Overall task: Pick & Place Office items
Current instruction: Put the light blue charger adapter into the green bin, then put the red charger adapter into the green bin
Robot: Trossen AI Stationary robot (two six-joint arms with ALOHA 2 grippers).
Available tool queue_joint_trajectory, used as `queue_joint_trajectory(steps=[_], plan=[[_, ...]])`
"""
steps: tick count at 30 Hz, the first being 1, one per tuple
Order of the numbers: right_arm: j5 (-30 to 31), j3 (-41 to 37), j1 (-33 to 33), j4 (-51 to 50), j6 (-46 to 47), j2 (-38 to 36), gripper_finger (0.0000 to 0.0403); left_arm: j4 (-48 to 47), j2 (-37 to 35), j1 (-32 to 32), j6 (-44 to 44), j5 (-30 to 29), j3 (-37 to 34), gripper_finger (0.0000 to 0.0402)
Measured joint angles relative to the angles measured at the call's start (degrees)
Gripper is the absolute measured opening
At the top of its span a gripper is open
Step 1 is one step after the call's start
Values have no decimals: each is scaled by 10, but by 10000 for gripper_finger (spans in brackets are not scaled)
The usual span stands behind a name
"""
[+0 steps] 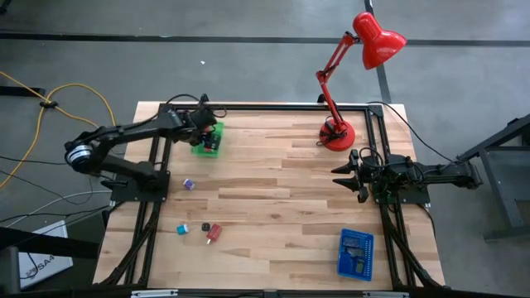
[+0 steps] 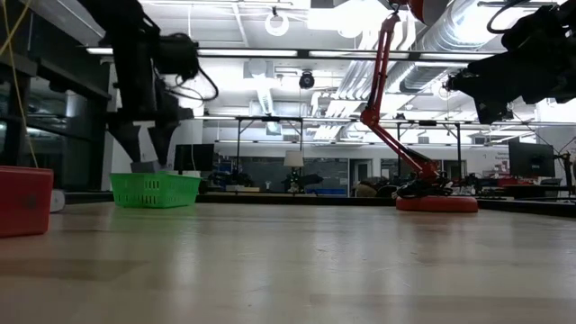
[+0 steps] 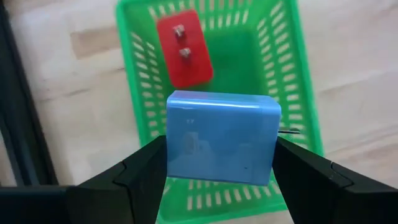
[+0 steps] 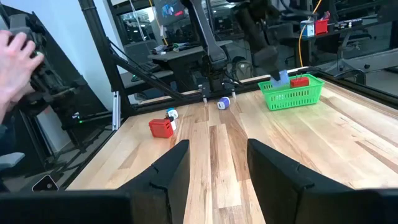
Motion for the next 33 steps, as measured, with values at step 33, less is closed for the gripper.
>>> queue_joint_trajectory(steps=[33], plan=[[0,0,0,0,0,0,146,63,80,-8,3,23,-2,304]])
